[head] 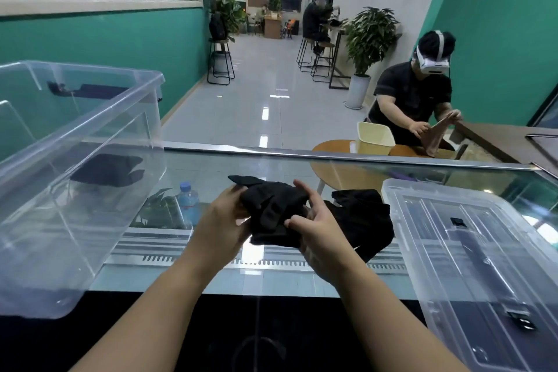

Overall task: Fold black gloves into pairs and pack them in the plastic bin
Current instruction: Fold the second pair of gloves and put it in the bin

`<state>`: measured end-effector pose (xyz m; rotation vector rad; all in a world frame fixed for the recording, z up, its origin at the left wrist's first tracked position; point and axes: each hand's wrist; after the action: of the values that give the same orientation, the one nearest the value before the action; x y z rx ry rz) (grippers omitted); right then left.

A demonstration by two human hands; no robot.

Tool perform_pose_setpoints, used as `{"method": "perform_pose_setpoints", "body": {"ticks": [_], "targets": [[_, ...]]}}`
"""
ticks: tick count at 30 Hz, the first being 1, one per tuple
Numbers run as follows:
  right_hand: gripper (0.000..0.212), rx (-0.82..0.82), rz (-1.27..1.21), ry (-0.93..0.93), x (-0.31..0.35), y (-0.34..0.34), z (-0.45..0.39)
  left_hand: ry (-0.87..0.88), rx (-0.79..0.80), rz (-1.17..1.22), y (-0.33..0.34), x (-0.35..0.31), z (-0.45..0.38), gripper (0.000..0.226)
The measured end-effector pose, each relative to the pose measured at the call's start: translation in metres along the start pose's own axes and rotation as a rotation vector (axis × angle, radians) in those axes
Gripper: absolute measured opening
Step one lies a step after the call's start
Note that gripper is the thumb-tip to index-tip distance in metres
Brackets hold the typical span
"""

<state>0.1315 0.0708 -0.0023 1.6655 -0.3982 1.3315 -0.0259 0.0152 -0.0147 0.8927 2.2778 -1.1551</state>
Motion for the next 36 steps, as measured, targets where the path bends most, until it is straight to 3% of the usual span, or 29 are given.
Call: {"method": "perform_pose_setpoints", "body": {"ticks": [2,4,6,9,16,19,22,24,27,29,32,36], "targets": [[0.053,-0.025,0.036,-0.013,-0.002,0.0,-0.001,-0.075,0.017,0.11,-0.008,0.001,0.004,0.031],[0.029,-0.05,0.137,-0.017,-0.003,0.003,-0.001,-0.076,0.018,0.114,-0.015,-0.003,0.008,0.02],[0.005,-0.101,0.199,0.024,-0.003,0.008,0.002,-0.124,-0.013,0.149,-0.019,0.002,0.013,0.03],[0.03,-0.159,0.235,0.132,-0.003,0.012,0.003,-0.2,-0.017,0.164,-0.031,0.001,0.022,0.054],[0.028,-0.171,-0.098,0.484,0.0,0.017,0.008,-0.226,0.062,-0.089,-0.046,0.009,0.031,0.05],[0.025,-0.172,-0.256,0.416,0.002,0.013,0.01,-0.263,0.113,-0.165,-0.045,0.015,0.033,0.05],[0.013,-0.21,-0.208,0.242,0.003,0.007,0.007,-0.358,0.13,-0.25,-0.045,0.018,0.032,0.036],[0.02,-0.239,0.078,0.082,0.0,0.004,0.007,-0.396,0.152,-0.312,-0.045,0.018,0.032,0.031],[0.023,-0.312,0.724,-0.214,-0.006,0.0,0.004,-0.418,0.161,-0.413,-0.042,0.016,0.033,0.023],[0.025,-0.326,0.923,-0.302,-0.005,-0.001,-0.006,-0.333,0.128,-0.46,-0.041,0.017,0.034,0.018],[0.037,-0.319,1.188,-0.312,0.002,0.0,-0.027,-0.127,0.147,-0.37,-0.038,0.019,0.031,0.026],[0.05,-0.163,1.435,-0.17,0.006,-0.002,-0.05,-0.17,0.332,-0.229,-0.03,0.016,0.033,0.036]]}}
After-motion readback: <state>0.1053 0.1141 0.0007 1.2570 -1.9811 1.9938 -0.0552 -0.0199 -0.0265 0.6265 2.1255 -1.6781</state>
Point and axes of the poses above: each hand's wrist, its own z-axis away from the middle knuckle, its own y-axis out of the palm, x = y × z, and after that the axes turned 6 degrees about -z, right-handed
